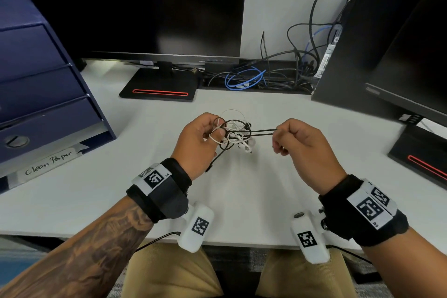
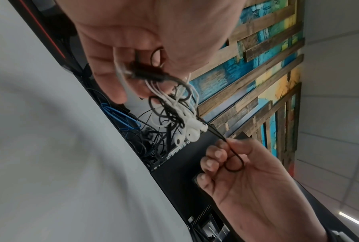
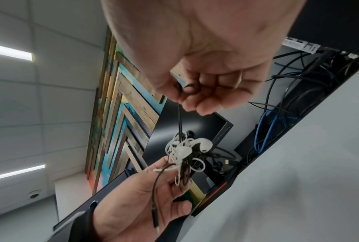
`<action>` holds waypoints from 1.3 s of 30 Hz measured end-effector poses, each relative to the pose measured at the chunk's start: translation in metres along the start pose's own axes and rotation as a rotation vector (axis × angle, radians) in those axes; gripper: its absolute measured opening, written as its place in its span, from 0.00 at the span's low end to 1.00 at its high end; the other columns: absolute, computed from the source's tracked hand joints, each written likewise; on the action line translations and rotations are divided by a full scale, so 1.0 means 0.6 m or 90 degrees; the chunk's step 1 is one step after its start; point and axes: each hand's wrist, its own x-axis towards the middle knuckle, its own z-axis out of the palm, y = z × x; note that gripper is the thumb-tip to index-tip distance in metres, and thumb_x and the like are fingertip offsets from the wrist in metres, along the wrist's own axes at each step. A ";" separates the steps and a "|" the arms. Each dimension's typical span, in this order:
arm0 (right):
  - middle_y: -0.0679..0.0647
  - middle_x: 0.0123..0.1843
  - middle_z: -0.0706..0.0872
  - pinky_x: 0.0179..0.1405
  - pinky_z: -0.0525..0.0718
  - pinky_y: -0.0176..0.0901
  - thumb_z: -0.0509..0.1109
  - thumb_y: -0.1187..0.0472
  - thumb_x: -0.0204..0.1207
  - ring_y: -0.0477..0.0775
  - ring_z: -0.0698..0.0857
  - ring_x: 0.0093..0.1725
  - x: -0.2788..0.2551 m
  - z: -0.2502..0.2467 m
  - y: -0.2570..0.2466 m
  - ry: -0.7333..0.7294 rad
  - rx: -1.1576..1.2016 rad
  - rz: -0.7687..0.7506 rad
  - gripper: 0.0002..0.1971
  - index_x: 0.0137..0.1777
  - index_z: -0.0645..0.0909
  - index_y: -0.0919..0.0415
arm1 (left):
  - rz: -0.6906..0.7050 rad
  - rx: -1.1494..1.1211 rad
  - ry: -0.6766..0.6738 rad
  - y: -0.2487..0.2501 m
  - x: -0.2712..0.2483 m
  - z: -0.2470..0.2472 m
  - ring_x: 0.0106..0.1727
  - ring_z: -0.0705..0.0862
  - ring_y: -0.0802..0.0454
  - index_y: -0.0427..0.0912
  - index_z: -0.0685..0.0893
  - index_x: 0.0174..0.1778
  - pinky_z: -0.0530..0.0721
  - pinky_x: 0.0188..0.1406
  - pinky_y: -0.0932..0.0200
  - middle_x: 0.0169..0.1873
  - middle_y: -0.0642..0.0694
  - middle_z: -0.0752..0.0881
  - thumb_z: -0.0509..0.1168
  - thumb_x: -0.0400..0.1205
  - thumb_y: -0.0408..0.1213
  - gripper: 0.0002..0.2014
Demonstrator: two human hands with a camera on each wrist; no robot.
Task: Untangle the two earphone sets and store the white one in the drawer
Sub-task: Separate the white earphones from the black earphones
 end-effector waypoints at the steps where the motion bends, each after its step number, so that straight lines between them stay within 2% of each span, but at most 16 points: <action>1: 0.50 0.33 0.85 0.43 0.79 0.41 0.65 0.61 0.74 0.49 0.82 0.37 0.002 -0.003 -0.002 0.015 0.002 -0.007 0.07 0.37 0.81 0.61 | 0.005 0.007 0.002 0.000 0.001 -0.001 0.35 0.81 0.61 0.49 0.81 0.45 0.85 0.34 0.55 0.32 0.62 0.86 0.64 0.85 0.28 0.10; 3: 0.52 0.34 0.85 0.44 0.81 0.46 0.63 0.61 0.71 0.50 0.82 0.39 0.004 -0.006 -0.005 0.049 0.019 -0.021 0.08 0.35 0.81 0.62 | 0.002 0.007 0.000 0.001 0.001 -0.001 0.33 0.79 0.63 0.47 0.81 0.45 0.85 0.34 0.57 0.32 0.60 0.85 0.64 0.85 0.28 0.09; 5: 0.50 0.38 0.89 0.44 0.82 0.45 0.63 0.62 0.72 0.50 0.85 0.42 0.002 -0.005 -0.008 0.078 0.083 -0.028 0.08 0.35 0.83 0.57 | -0.013 -0.010 -0.011 0.002 0.001 0.002 0.31 0.79 0.62 0.46 0.80 0.46 0.82 0.31 0.61 0.31 0.58 0.83 0.63 0.86 0.27 0.08; 8: 0.57 0.50 0.93 0.47 0.85 0.48 0.61 0.66 0.77 0.57 0.89 0.51 0.000 0.002 -0.013 0.043 0.221 -0.029 0.14 0.33 0.82 0.53 | -0.051 -0.063 -0.047 0.004 -0.003 0.008 0.30 0.82 0.53 0.43 0.79 0.47 0.82 0.28 0.55 0.31 0.57 0.84 0.62 0.86 0.26 0.08; 11: 0.65 0.43 0.91 0.48 0.86 0.49 0.60 0.64 0.75 0.63 0.89 0.45 -0.001 0.008 -0.020 -0.026 0.300 0.007 0.08 0.35 0.75 0.60 | -0.042 -0.094 -0.074 0.010 -0.010 0.013 0.32 0.84 0.47 0.43 0.79 0.48 0.86 0.31 0.51 0.34 0.54 0.87 0.62 0.86 0.26 0.07; 14: 0.61 0.34 0.87 0.45 0.86 0.45 0.64 0.56 0.79 0.58 0.86 0.39 -0.004 0.009 -0.015 -0.035 0.240 0.022 0.11 0.39 0.78 0.62 | -0.026 -0.104 -0.089 0.015 -0.015 0.017 0.31 0.85 0.51 0.45 0.81 0.48 0.86 0.34 0.51 0.37 0.52 0.88 0.62 0.87 0.27 0.08; 17: 0.58 0.35 0.88 0.45 0.85 0.45 0.68 0.47 0.83 0.54 0.87 0.38 -0.003 0.008 -0.007 -0.018 0.195 0.052 0.17 0.46 0.82 0.63 | -0.024 -0.094 -0.091 0.017 -0.016 0.018 0.32 0.86 0.52 0.45 0.82 0.49 0.87 0.36 0.48 0.39 0.50 0.88 0.62 0.86 0.26 0.09; 19: 0.53 0.44 0.90 0.48 0.84 0.47 0.68 0.50 0.84 0.50 0.88 0.44 0.000 0.008 0.004 0.010 0.142 0.045 0.12 0.50 0.85 0.59 | -0.022 -0.092 -0.096 0.018 -0.017 0.017 0.34 0.86 0.52 0.45 0.82 0.50 0.88 0.37 0.47 0.40 0.49 0.89 0.62 0.86 0.24 0.10; 21: 0.45 0.55 0.89 0.54 0.83 0.44 0.69 0.57 0.85 0.45 0.87 0.53 0.003 0.008 0.013 0.030 0.042 0.002 0.04 0.56 0.85 0.53 | -0.022 -0.092 -0.098 0.019 -0.017 0.018 0.37 0.87 0.51 0.44 0.83 0.51 0.89 0.37 0.48 0.41 0.48 0.89 0.61 0.85 0.21 0.13; 24: 0.41 0.61 0.87 0.57 0.82 0.37 0.69 0.62 0.86 0.43 0.86 0.60 0.001 0.010 0.019 -0.038 -0.001 -0.023 0.12 0.65 0.84 0.49 | -0.023 -0.106 -0.099 0.018 -0.017 0.019 0.42 0.89 0.48 0.44 0.84 0.51 0.91 0.39 0.48 0.47 0.45 0.89 0.61 0.84 0.19 0.15; 28: 0.43 0.70 0.82 0.52 0.88 0.45 0.75 0.66 0.80 0.47 0.86 0.58 -0.004 0.011 0.020 -0.116 -0.011 -0.004 0.26 0.74 0.78 0.45 | -0.028 -0.167 -0.137 0.025 -0.019 0.020 0.54 0.88 0.47 0.35 0.83 0.60 0.91 0.48 0.50 0.60 0.41 0.87 0.63 0.80 0.14 0.17; 31: 0.47 0.62 0.87 0.43 0.85 0.50 0.76 0.70 0.78 0.51 0.85 0.50 -0.004 0.015 0.028 -0.116 -0.019 -0.020 0.25 0.71 0.81 0.47 | -0.021 -0.204 -0.151 0.030 -0.017 0.018 0.61 0.86 0.38 0.36 0.81 0.64 0.90 0.55 0.45 0.66 0.40 0.84 0.65 0.76 0.11 0.23; 33: 0.48 0.55 0.89 0.40 0.81 0.42 0.77 0.71 0.76 0.59 0.84 0.49 -0.003 0.017 0.032 -0.092 0.007 -0.034 0.21 0.65 0.84 0.50 | -0.026 -0.228 -0.168 0.030 -0.017 0.014 0.65 0.84 0.36 0.39 0.81 0.65 0.87 0.59 0.40 0.67 0.42 0.84 0.66 0.74 0.18 0.23; 35: 0.49 0.51 0.90 0.41 0.79 0.41 0.79 0.70 0.75 0.64 0.84 0.50 -0.002 0.017 0.032 -0.077 0.018 -0.050 0.18 0.60 0.86 0.51 | -0.054 -0.255 -0.168 0.031 -0.018 0.012 0.67 0.83 0.38 0.42 0.83 0.64 0.86 0.60 0.39 0.68 0.44 0.84 0.64 0.76 0.31 0.19; 38: 0.55 0.50 0.89 0.40 0.78 0.44 0.81 0.68 0.74 0.63 0.84 0.48 -0.003 0.018 0.029 -0.058 0.041 -0.061 0.17 0.57 0.85 0.49 | -0.073 -0.182 -0.128 0.032 -0.019 0.015 0.62 0.85 0.48 0.48 0.85 0.62 0.87 0.57 0.46 0.62 0.50 0.86 0.67 0.76 0.55 0.22; 39: 0.55 0.50 0.89 0.40 0.78 0.43 0.81 0.67 0.74 0.61 0.84 0.47 -0.004 0.019 0.027 -0.051 0.039 -0.066 0.17 0.57 0.85 0.49 | -0.071 -0.135 -0.119 0.032 -0.019 0.017 0.59 0.86 0.51 0.50 0.85 0.61 0.88 0.53 0.51 0.59 0.52 0.87 0.69 0.75 0.58 0.23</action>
